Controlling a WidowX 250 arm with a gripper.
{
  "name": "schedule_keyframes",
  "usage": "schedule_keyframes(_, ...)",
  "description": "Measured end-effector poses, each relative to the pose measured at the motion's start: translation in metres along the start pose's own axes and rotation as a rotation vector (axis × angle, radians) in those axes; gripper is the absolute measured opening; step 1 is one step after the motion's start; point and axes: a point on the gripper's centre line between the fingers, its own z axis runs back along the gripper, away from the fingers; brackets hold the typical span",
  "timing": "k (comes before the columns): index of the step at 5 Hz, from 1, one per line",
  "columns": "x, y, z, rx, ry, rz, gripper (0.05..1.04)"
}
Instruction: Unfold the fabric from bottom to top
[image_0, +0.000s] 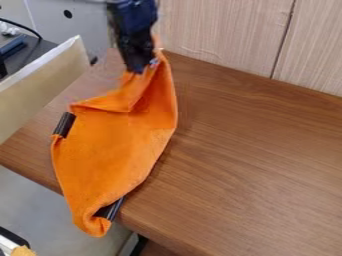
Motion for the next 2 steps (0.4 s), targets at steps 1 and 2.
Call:
schedule_keyframes(1,0.032,0.026,-0.034,-0.037,0.033,0.043,0.083)
schedule_keyframes(2,0.060,0.049,-0.076,-0.046,0.068,0.066,0.113)
